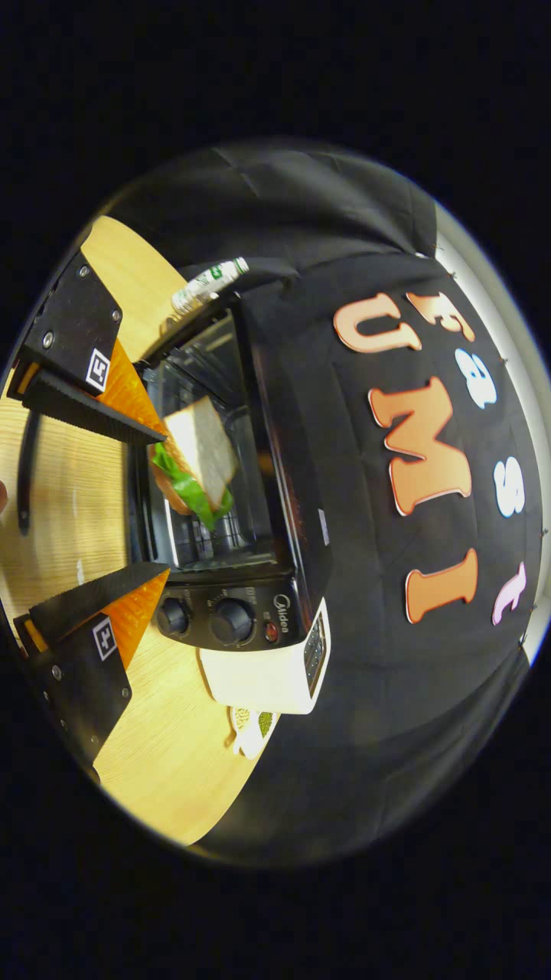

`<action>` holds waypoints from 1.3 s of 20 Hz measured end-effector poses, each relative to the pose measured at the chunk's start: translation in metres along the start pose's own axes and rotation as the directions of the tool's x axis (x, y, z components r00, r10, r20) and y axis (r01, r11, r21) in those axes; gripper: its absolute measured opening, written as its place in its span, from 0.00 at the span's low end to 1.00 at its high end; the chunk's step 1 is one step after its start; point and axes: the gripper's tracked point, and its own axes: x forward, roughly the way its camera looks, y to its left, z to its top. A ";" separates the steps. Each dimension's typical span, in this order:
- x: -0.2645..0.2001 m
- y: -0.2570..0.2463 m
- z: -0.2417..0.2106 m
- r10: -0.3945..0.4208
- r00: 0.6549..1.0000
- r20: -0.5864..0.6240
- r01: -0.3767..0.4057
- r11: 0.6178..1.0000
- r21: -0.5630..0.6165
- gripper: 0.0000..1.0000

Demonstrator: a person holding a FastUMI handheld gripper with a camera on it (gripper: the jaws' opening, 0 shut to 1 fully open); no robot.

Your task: Open the toaster oven, put the food inside, and close the toaster oven door.

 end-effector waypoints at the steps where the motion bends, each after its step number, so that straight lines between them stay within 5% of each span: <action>1: -0.011 0.000 -0.015 0.019 0.999 -0.033 -0.019 1.000 -0.010 0.91; 14: -0.101 0.001 -0.110 -0.021 0.955 -0.295 -0.008 0.995 -0.098 0.96; 26: -0.049 0.036 -0.133 -0.017 0.944 -0.329 -0.049 0.980 -0.190 0.96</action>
